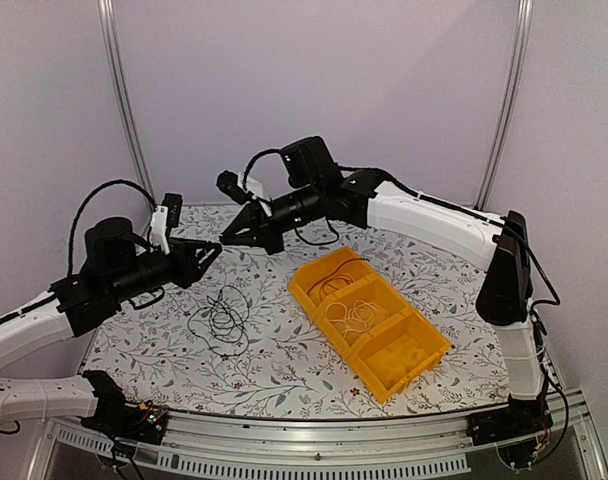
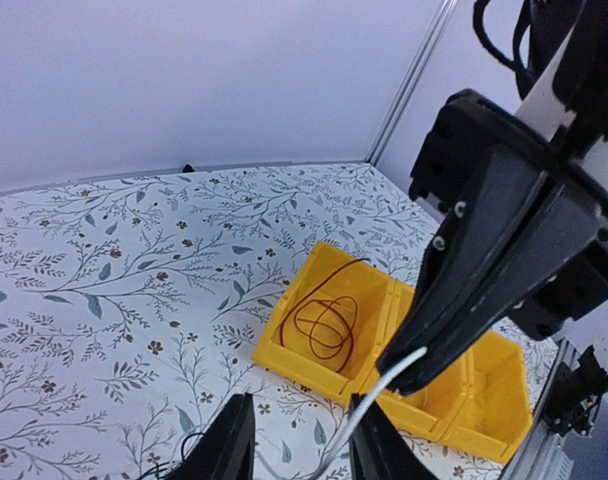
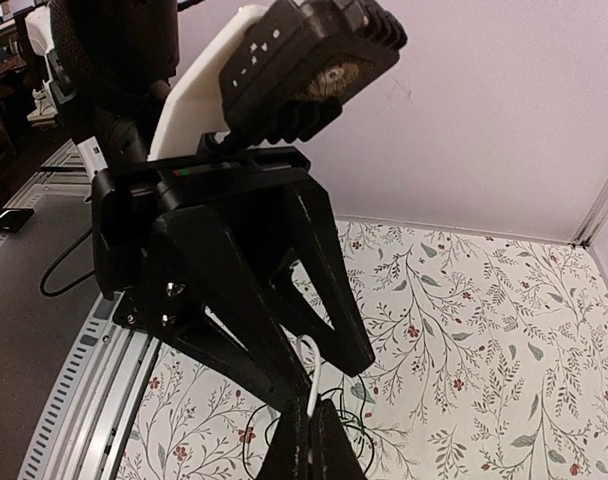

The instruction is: Untangle the cables

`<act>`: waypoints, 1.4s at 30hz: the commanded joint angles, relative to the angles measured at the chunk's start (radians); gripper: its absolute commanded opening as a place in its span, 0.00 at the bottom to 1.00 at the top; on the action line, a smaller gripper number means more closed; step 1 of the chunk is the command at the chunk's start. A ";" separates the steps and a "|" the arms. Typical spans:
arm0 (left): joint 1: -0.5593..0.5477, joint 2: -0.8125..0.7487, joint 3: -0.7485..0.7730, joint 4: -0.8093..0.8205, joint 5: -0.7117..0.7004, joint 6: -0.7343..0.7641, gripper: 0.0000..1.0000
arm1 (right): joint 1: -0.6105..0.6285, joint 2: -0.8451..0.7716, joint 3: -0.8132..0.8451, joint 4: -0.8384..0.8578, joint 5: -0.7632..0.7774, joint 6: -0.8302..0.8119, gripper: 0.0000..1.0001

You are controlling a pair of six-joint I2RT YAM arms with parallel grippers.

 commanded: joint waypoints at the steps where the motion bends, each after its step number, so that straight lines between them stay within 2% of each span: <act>1: -0.007 0.027 -0.132 0.201 -0.079 -0.017 0.33 | 0.007 -0.026 -0.002 0.018 0.018 0.016 0.00; 6: -0.005 0.172 -0.274 0.477 -0.113 -0.046 0.34 | 0.007 -0.075 -0.002 0.020 0.021 0.027 0.00; 9: -0.004 0.296 -0.302 0.601 -0.126 -0.068 0.24 | 0.007 -0.096 0.007 0.021 0.032 0.034 0.00; 11: -0.003 0.360 -0.303 0.652 -0.122 -0.078 0.23 | 0.008 -0.108 0.010 0.021 0.044 0.034 0.00; 16: -0.004 0.385 -0.276 0.678 -0.083 -0.066 0.29 | 0.008 -0.124 -0.006 0.017 0.071 0.015 0.00; 20: -0.001 0.354 -0.267 0.642 -0.058 -0.035 0.10 | 0.007 -0.121 -0.011 0.022 0.079 0.016 0.00; 23: 0.001 0.363 -0.265 0.614 -0.047 -0.015 0.05 | 0.008 -0.123 0.010 0.027 0.078 0.023 0.00; 28: 0.002 0.429 -0.284 0.651 -0.042 -0.012 0.10 | 0.007 -0.140 0.089 0.044 0.056 0.050 0.00; 34: 0.002 0.590 -0.263 0.706 -0.082 -0.006 0.12 | 0.008 -0.175 0.220 0.063 0.039 0.118 0.00; 42: 0.008 0.778 -0.187 0.716 -0.060 0.008 0.18 | -0.007 -0.228 0.331 0.171 0.101 0.193 0.00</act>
